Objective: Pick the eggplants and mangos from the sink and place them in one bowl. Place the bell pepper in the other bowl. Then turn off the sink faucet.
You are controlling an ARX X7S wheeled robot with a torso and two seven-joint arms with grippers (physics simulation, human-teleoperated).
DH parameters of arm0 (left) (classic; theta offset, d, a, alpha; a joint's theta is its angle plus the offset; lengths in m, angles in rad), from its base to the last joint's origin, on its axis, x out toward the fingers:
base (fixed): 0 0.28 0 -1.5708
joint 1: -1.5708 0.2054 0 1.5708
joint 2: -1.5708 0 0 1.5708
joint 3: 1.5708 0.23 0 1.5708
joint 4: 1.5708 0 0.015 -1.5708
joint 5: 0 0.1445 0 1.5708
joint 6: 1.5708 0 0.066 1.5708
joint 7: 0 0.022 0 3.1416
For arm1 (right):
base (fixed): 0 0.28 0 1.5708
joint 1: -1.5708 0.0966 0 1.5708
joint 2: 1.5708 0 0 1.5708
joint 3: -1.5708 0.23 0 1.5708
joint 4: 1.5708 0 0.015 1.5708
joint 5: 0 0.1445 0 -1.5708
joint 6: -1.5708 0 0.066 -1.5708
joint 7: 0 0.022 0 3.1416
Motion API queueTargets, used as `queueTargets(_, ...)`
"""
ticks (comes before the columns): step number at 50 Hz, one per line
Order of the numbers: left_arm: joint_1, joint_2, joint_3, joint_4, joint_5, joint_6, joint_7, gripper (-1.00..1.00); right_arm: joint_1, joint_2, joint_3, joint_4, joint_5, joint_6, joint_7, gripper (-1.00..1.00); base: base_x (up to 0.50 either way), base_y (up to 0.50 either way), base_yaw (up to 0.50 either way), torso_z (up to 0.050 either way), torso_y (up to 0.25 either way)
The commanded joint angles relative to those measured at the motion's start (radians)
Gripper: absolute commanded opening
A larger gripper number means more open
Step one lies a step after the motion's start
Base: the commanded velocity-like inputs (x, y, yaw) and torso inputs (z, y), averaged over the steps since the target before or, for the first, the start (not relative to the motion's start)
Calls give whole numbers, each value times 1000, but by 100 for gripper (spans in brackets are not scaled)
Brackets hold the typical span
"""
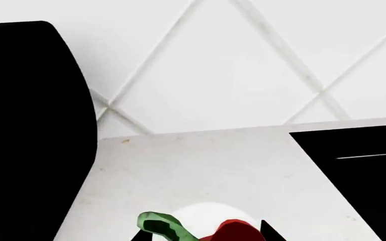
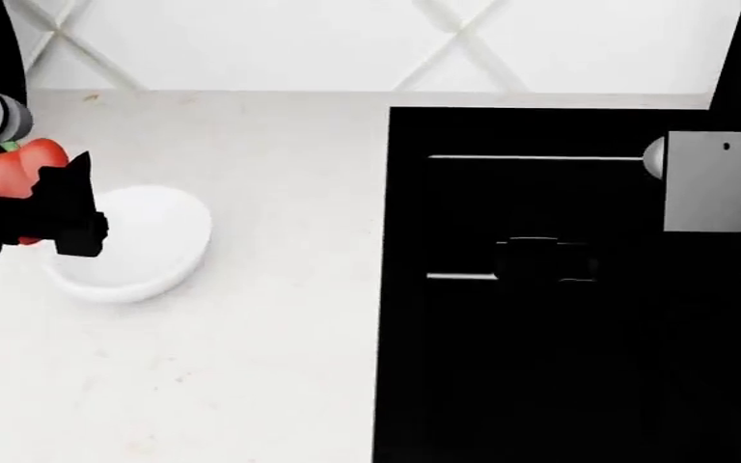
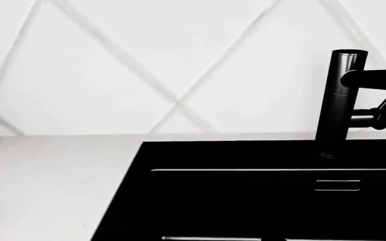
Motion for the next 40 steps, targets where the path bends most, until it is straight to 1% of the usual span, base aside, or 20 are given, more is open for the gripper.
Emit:
queueTargets(1, -1, 22, -8, -6, -6, 26, 12, -100, -13, -1, 13, -6, -4, -9, -6, 100, 180, 0, 0, 0, 0)
queueTargets(15, 4, 48, -7, -37, -7, 20, 28, -100, -14, -3, 11, 0, 3, 0, -1, 100, 149, 0, 0, 0, 0)
queueTargets(26, -26, 181, 8, -234, -55, -59, 141, -100, -19, -4, 15, 10, 7, -3, 0, 100, 64, 0, 0, 0, 0)
queueTargets(32, -33, 220, 29, -274, -48, -94, 174, -100, -22, -9, 12, 28, 1, -15, -7, 100, 33, 0, 0, 0, 0)
queueTargets(40, -28, 227, 38, -295, -59, -119, 173, -100, -27, -7, 18, 23, 7, -19, -7, 100, 8, 0, 0, 0, 0)
